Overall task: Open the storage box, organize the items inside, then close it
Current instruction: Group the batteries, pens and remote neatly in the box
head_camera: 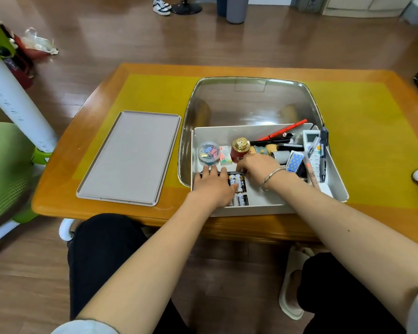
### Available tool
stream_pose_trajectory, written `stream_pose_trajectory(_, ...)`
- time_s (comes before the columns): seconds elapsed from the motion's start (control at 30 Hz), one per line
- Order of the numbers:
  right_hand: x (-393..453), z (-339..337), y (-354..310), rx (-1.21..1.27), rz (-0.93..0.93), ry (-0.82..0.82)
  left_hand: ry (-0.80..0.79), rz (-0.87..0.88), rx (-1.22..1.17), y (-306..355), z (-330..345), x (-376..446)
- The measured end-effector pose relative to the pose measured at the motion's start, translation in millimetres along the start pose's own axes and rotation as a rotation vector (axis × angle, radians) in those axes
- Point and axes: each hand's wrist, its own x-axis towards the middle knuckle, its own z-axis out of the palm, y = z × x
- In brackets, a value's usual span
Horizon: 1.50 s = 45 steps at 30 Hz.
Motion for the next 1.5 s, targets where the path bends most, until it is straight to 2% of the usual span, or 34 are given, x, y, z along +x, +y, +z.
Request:
stream_pose_trajectory(0.43, -10.8, 2.1, -1.4, 0.052, 0.001, 0.018, -0.002, 0.009, 0.038, -1.4, 0.4, -0.3)
stream_pose_trajectory(0.6, -22.2, -2.3, -2.8, 0.172, 0.137, 0.078, 0.008, 0.017, 0.040, -1.6, 0.8, -0.6)
stream_pose_trajectory(1.03, -38.3, -0.7, -11.1, 0.429, 0.187, -0.093, 0.033, 0.020, 0.026, -3.1, 3.5, 0.9)
stream_pose_trajectory(1.27, -42.5, -3.7, -14.8, 0.452, 0.138, -0.032, 0.031, 0.022, 0.015, -3.0, 3.1, 0.4)
stream_pose_trajectory(1.5, -50.7, -13.1, -15.9, 0.426, 0.114, -0.102, 0.017, 0.046, 0.014, -4.0, 1.7, -1.1)
